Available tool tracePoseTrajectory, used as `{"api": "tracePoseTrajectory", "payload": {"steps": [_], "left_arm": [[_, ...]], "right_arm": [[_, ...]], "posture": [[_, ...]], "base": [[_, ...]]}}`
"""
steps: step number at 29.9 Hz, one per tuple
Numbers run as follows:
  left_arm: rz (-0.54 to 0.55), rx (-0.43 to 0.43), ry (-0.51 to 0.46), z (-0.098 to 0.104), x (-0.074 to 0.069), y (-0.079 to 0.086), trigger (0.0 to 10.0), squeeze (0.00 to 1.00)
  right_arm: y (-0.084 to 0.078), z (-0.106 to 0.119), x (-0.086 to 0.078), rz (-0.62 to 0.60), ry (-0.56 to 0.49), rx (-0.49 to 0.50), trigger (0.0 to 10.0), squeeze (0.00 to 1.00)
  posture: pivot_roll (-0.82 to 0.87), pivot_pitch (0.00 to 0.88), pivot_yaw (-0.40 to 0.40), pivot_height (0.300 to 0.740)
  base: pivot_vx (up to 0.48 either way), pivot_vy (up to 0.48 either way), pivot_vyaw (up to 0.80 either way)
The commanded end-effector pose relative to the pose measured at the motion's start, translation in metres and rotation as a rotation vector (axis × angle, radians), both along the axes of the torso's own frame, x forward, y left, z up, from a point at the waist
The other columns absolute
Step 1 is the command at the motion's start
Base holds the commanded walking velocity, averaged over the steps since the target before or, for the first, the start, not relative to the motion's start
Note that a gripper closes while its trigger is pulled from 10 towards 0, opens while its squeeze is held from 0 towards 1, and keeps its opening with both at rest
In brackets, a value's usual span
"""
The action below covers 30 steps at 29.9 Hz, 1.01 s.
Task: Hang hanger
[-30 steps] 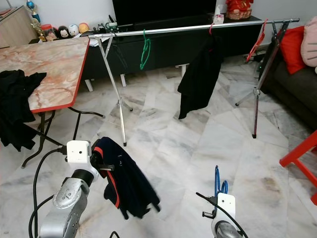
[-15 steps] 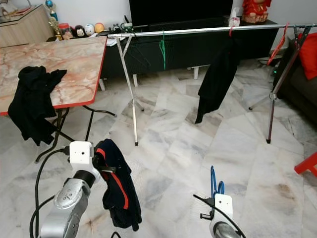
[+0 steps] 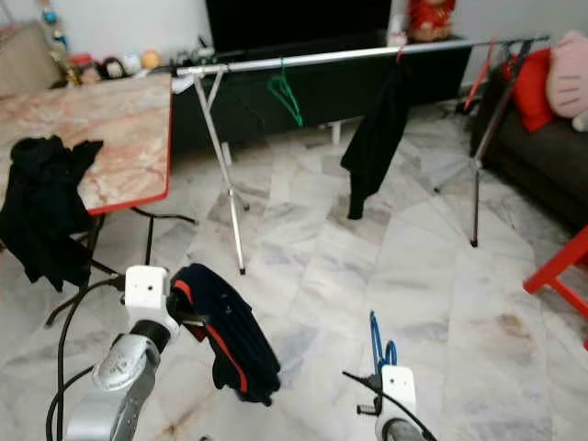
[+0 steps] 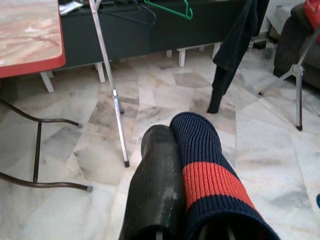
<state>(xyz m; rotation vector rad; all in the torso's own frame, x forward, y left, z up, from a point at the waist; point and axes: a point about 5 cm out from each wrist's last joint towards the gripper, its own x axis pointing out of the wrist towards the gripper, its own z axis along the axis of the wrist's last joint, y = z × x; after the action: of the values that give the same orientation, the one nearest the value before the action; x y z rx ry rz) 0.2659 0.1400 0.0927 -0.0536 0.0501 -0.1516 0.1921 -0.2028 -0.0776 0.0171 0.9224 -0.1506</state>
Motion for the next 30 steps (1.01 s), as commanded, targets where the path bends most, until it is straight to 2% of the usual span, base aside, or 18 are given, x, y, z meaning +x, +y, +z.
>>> {"api": "tracePoseTrajectory", "payload": {"steps": [1,3,11,15,24,30], "left_arm": [[-0.008,-0.005,-0.025,0.0051,0.0020,-0.0024,10.0,0.00],[-0.010,-0.003,-0.024,0.0056,0.0030,-0.0025,10.0,0.00],[-0.008,0.003,-0.017,0.0043,0.0031,-0.0019,10.0,0.00],[-0.011,0.003,-0.011,0.0025,0.0016,-0.0035,10.0,0.00],[-0.002,0.001,-0.008,0.0031,0.0030,-0.0024,10.0,0.00],[0.012,0.005,-0.006,0.0031,0.0027,-0.0015,10.0,0.00]], "right_arm": [[0.0025,0.0009,0.0024,0.006,-0.012,0.010,10.0,0.00],[0.0030,0.0007,0.0021,0.003,-0.012,0.015,10.0,0.00],[0.0047,-0.0005,0.0004,0.020,0.000,0.020,10.0,0.00],[0.0041,-0.0005,0.0000,0.018,-0.006,0.020,10.0,0.00],[0.0036,-0.0005,-0.0001,0.026,-0.003,0.023,10.0,0.00],[0.0044,-0.0015,-0.0017,0.031,0.006,0.039,10.0,0.00]], "posture": [[-0.12,0.000,0.112,0.740],[-0.12,0.000,0.113,0.740],[-0.12,0.000,0.112,0.740],[-0.12,0.000,0.112,0.740],[-0.13,0.000,0.107,0.740],[-0.11,0.000,0.099,0.740]], "base": [[0.000,0.285,0.76],[0.000,0.287,0.67],[0.000,0.288,0.00],[0.000,0.289,0.45],[0.000,0.287,0.80],[0.000,0.287,0.00]]}}
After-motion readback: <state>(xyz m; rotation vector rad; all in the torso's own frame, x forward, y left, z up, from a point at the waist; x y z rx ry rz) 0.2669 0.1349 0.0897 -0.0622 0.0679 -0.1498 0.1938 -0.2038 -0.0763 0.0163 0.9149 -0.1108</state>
